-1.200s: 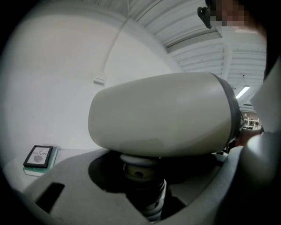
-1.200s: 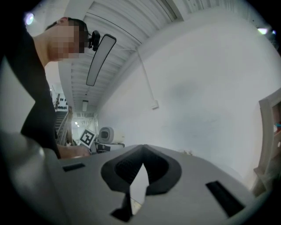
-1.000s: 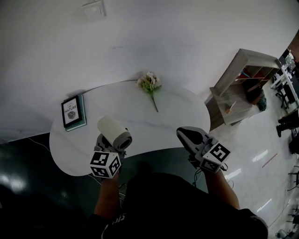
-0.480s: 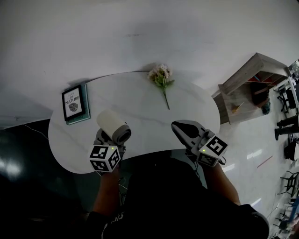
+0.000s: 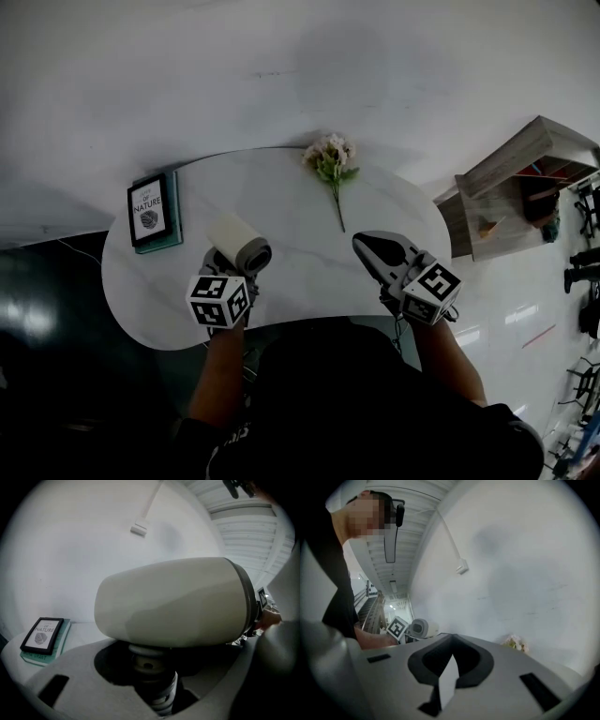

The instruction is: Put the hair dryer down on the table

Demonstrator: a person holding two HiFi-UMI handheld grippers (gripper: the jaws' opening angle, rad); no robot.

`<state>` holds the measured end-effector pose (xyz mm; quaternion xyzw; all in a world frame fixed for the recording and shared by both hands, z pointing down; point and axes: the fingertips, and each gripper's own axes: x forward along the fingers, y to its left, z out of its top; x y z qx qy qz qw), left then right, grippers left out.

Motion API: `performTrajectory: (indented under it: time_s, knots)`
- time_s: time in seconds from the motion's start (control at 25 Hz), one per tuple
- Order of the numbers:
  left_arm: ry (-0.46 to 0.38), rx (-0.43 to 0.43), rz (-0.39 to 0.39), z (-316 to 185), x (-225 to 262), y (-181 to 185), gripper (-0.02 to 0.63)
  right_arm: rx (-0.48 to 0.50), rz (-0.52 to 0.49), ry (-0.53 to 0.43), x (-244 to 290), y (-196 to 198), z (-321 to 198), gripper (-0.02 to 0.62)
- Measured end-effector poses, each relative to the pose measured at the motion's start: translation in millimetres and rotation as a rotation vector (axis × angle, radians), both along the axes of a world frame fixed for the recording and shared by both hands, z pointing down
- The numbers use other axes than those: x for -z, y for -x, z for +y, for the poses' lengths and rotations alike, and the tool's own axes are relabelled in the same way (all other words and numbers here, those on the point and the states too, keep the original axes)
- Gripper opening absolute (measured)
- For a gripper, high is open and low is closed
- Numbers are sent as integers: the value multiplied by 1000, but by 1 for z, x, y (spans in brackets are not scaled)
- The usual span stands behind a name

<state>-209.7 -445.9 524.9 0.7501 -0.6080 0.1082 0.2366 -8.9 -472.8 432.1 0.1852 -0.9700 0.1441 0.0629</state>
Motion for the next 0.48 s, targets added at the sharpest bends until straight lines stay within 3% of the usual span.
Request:
performTrajectory:
  time_s: [0.16,0.48]
  knots:
    - [53,-23,8,-33,-17,-14,210,21,-6,35,-9,-1,-18,6]
    - [236,-76,-21,-92,-85,-40,210,17,-5,82,-30,-20,-40,6]
